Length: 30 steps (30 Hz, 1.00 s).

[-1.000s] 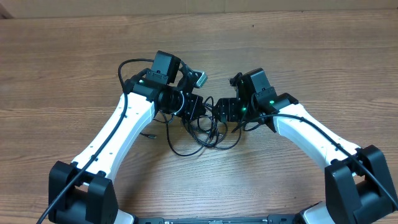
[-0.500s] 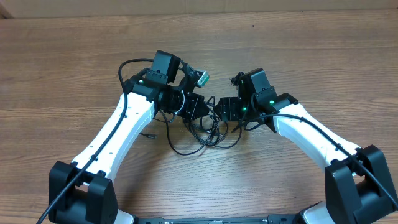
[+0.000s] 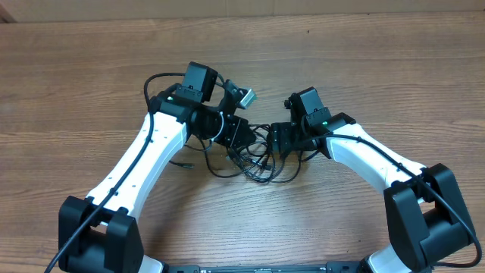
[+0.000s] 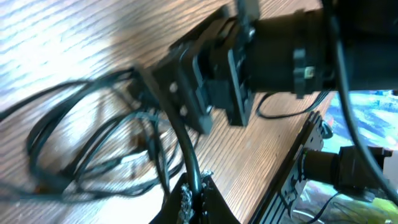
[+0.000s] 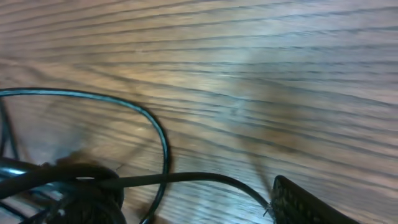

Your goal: Untangle cables

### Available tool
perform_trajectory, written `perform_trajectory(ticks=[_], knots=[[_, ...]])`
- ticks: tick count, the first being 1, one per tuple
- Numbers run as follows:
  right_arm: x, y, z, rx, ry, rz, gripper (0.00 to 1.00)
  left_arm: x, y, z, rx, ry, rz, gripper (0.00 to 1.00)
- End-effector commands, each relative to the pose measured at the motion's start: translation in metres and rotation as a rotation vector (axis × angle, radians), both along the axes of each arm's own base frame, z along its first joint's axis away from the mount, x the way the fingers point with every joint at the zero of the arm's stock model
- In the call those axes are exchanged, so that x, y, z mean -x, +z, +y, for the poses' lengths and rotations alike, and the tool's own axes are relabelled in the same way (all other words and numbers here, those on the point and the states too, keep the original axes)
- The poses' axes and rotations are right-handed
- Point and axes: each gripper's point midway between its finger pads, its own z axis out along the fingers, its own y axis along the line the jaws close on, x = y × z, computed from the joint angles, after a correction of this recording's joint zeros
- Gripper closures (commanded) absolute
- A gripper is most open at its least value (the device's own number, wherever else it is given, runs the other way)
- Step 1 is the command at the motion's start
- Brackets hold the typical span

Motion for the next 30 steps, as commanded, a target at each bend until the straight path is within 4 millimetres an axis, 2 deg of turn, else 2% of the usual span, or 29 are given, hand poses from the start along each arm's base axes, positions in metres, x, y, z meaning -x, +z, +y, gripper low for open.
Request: perform_trajectory(ticks=[1,4,8,13,15,17,20,21,23,27,30], knots=[[-0.007,-0.015,-0.04,0.173,-0.114,-0.014,0.22,-0.011,0.042,0.017,-0.001,0.036,-0.127,0.96],[-0.008,-0.016,-0.046,0.187,-0.13,-0.011,0.22,-0.017,0.072,0.037,-0.04,0.096,-0.216,0.96],[-0.01,-0.016,-0.051,0.187,-0.145,-0.01,0.21,-0.019,0.127,0.064,-0.076,0.204,-0.367,0.96],[-0.01,-0.016,-0.053,0.187,-0.152,-0.008,0.21,-0.013,0.186,0.097,-0.124,0.391,-0.527,0.96],[-0.01,-0.016,-0.053,0.183,-0.15,-0.007,0.21,-0.008,0.198,0.105,-0.122,0.45,-0.55,0.96],[-0.009,-0.016,-0.046,0.149,-0.135,0.004,0.12,-0.002,0.204,0.108,-0.109,0.478,-0.55,0.96],[-0.006,-0.015,-0.036,0.093,-0.11,0.023,0.1,0.001,0.195,0.107,-0.117,0.486,-0.503,0.93],[-0.005,-0.015,-0.033,0.081,-0.105,0.028,0.09,0.001,0.189,0.107,-0.125,0.483,-0.481,0.87],[-0.004,-0.015,-0.031,0.063,-0.104,0.034,0.09,0.0,0.171,0.106,-0.143,0.48,-0.416,0.74],[-0.007,-0.015,-0.036,0.039,-0.142,0.048,0.06,-0.004,0.127,0.097,-0.184,0.438,-0.267,0.59],[-0.01,-0.014,-0.045,0.022,-0.169,0.06,0.06,-0.008,0.095,0.083,-0.218,0.389,-0.176,0.53]])
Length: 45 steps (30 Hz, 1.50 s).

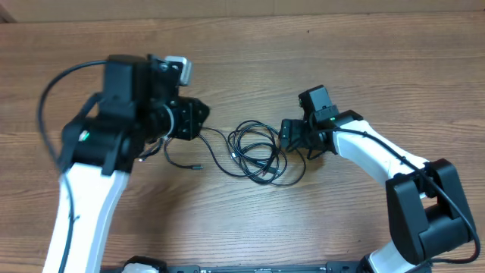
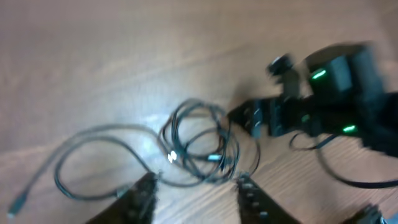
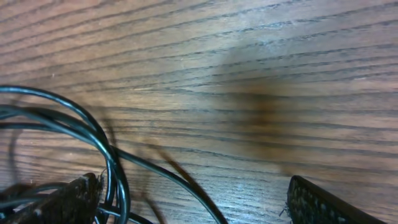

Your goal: Untangle cables

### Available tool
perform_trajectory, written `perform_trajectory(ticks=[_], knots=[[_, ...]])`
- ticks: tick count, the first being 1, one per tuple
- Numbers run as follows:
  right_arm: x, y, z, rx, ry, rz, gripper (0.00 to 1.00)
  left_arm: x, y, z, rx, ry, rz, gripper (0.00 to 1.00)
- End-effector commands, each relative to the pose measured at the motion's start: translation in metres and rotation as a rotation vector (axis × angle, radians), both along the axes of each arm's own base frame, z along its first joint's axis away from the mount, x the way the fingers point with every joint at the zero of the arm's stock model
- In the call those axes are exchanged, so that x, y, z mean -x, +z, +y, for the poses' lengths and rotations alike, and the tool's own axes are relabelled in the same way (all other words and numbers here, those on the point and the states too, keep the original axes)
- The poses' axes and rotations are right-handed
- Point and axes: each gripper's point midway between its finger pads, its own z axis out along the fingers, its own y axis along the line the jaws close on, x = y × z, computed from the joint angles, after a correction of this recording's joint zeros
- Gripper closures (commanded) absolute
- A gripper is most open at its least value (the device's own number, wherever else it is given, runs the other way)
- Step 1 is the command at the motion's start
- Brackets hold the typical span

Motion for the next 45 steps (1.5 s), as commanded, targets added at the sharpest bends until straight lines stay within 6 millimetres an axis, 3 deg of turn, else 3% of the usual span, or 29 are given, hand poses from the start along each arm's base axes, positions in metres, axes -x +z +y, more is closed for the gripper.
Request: perform_trajectory(ticks=[1,4,6,8,17,24,30,34,35,38,42,45], knots=[[-0.002,-0.003,-0.011,-0.035,-0.046,0.026,0.06,-0.001,-0.039,-0.018,-0.013,-0.041,0.123,0.49],[-0.002,-0.004,-0.022,-0.045,-0.076,0.043,0.06,-0.006,-0.069,-0.036,-0.039,-0.087,0.194,0.38],[-0.001,-0.005,-0.028,-0.049,-0.091,0.055,0.05,-0.012,-0.089,-0.045,-0.067,-0.103,0.229,0.23],[0.0,-0.005,-0.032,-0.046,-0.098,0.062,0.04,-0.019,-0.11,-0.049,-0.114,-0.088,0.261,0.17],[0.002,-0.009,-0.031,-0.044,-0.097,0.079,0.02,-0.035,-0.204,-0.06,-0.242,0.002,0.435,0.17],[0.002,-0.009,-0.031,-0.044,-0.097,0.078,0.02,-0.047,-0.244,-0.068,-0.25,-0.001,0.464,0.24],[0.002,-0.009,-0.031,-0.044,-0.097,0.078,0.02,-0.05,-0.251,-0.075,-0.234,-0.013,0.46,0.45],[0.003,-0.009,-0.027,-0.067,-0.088,0.086,0.02,-0.05,-0.25,-0.081,-0.207,-0.049,0.455,0.9],[0.004,-0.008,-0.023,-0.09,-0.08,0.093,0.02,-0.048,-0.248,-0.084,-0.192,-0.074,0.456,0.96],[0.009,-0.004,-0.009,-0.171,-0.051,0.118,0.02,-0.044,-0.234,-0.097,-0.137,-0.183,0.424,0.96],[0.019,0.007,0.019,-0.317,0.088,0.136,0.01,-0.053,-0.205,-0.096,-0.14,-0.183,0.327,0.95],[0.022,0.008,0.021,-0.332,0.107,0.143,0.02,-0.055,-0.174,-0.094,-0.13,-0.176,0.253,0.96]])
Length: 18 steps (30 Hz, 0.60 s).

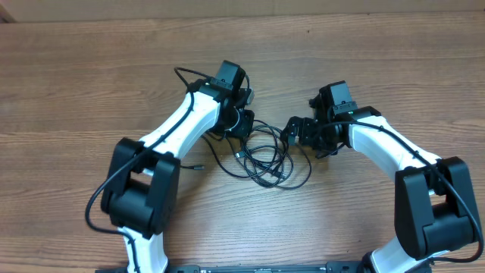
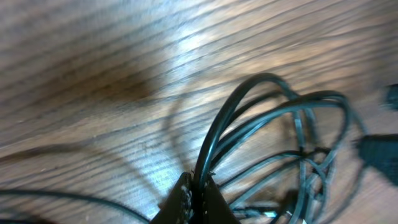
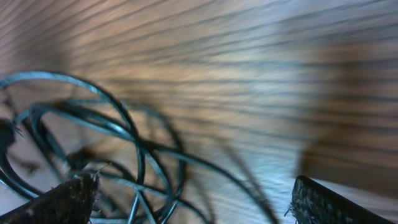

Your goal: Untangle cables

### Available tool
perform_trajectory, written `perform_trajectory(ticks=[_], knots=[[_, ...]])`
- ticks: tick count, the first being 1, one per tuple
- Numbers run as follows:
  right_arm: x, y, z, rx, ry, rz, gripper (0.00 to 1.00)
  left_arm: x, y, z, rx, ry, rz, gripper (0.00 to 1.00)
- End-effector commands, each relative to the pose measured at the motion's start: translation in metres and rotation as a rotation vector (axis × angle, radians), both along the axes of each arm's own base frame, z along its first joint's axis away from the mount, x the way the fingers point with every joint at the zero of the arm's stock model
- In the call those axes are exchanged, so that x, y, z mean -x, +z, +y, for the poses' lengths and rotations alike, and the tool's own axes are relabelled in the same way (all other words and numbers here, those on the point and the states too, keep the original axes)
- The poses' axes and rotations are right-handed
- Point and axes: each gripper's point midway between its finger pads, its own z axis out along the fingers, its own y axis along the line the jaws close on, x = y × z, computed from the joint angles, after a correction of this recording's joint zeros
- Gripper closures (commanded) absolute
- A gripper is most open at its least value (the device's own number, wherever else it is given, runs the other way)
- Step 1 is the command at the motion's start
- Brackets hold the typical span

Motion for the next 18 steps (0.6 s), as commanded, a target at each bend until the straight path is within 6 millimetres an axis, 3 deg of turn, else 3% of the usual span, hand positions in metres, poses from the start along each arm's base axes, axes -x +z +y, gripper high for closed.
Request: perform_trajectory(ticks=[1,6,10,15,18], knots=[[0.009,0.002,0.014,-0.082,0.072,0.016,0.02,-0.003,0.061,-0.008,0.066,-0.051,-0.151,0.96],[0.009,0.002,0.014,-0.083,0.073,0.015,0.02,0.001,0.113,-0.006,0.117,-0.054,-0.267,0.96],[0.012,0.005,0.02,-0.117,0.13,-0.003,0.02,0.008,0.133,-0.003,0.132,-0.054,-0.3,0.96],[0.016,0.015,0.031,-0.188,0.188,-0.018,0.24,0.018,0.118,0.002,0.102,-0.054,-0.232,0.96],[0.015,0.024,0.031,-0.191,0.197,-0.046,0.25,0.023,0.098,0.004,0.074,-0.054,-0.168,0.96]])
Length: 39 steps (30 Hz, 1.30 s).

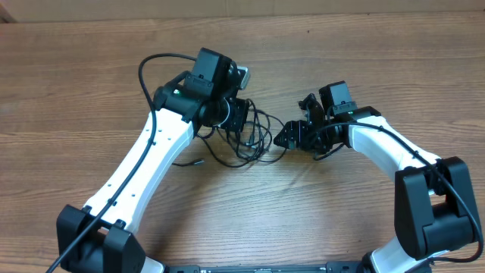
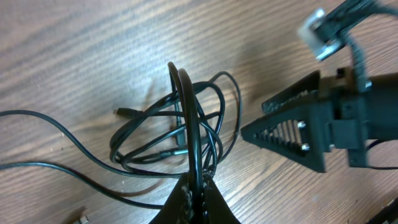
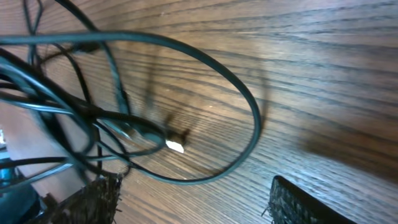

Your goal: Untangle cables

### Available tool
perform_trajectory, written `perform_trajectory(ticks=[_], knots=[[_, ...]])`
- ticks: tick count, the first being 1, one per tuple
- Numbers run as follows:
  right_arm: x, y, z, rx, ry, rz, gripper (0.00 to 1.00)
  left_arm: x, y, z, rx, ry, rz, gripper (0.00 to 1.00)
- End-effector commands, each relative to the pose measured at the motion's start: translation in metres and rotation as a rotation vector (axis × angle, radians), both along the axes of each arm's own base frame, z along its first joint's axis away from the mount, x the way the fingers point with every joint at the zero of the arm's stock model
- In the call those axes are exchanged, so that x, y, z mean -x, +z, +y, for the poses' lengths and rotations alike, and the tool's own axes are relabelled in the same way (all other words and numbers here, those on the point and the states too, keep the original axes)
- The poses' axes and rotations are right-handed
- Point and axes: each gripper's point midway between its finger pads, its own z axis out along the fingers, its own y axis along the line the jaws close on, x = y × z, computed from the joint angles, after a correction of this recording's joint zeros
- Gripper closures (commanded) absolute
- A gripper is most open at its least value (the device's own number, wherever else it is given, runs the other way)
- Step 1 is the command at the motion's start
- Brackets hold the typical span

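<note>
A tangle of thin black cables (image 1: 255,141) lies mid-table, partly raised. My left gripper (image 1: 236,121) is shut on a couple of its loops, which rise straight from the pinched fingertips in the left wrist view (image 2: 195,185), with the other coils (image 2: 163,138) hanging down to the wood. My right gripper (image 1: 291,129) stands open at the tangle's right edge. Between its two fingers (image 3: 93,200) only one wide loop (image 3: 231,93) lies on the wood, untouched. That gripper shows as a black wedge (image 2: 292,134) in the left wrist view.
A loose strand runs left from the tangle and ends in a small plug (image 1: 198,161) on the wooden table (image 1: 91,83). Another plug end (image 3: 175,145) lies inside the wide loop. The left arm's own cable arcs above its elbow (image 1: 148,64).
My left gripper, shut on loops low at the tangle, now holds them higher and the coils have drawn together to the left. The right gripper sits closer to the tangle, still open.
Both grippers first met at the tangle, the left shut on a cable. Then the left arm stood high at the left, open, with a strand stretched leftward. Later it was back at the tangle, shut on loops, and now holds them raised beside the open right gripper.
</note>
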Motion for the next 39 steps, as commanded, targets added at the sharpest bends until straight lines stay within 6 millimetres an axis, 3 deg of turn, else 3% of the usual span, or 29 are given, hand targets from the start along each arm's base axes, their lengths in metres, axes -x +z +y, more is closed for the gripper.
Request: perform_trajectory(ticks=[1,5,13,19,24,32,39], knots=[[0.003,0.013,0.004,-0.037,0.037,-0.035,0.25,0.007,-0.024,-0.003,-0.027,-0.034,0.062,0.96],[0.006,0.027,0.004,-0.041,0.044,-0.063,0.24,0.006,-0.05,-0.004,-0.052,-0.032,0.121,0.96],[0.019,0.023,0.013,-0.006,0.116,-0.065,0.3,-0.008,-0.093,-0.009,-0.073,-0.027,0.171,0.96],[0.019,0.01,0.025,0.079,0.158,-0.106,0.32,-0.028,-0.094,-0.002,-0.048,0.013,0.128,0.96],[0.008,-0.003,0.021,0.191,0.15,-0.165,0.32,-0.034,-0.095,0.004,-0.044,0.023,0.119,0.96],[-0.002,-0.015,0.025,0.201,0.151,-0.191,0.51,-0.038,-0.106,0.003,-0.048,0.025,0.124,0.96],[-0.002,-0.015,0.026,0.198,0.152,-0.189,0.62,-0.041,-0.122,0.001,-0.055,0.025,0.142,0.96]])
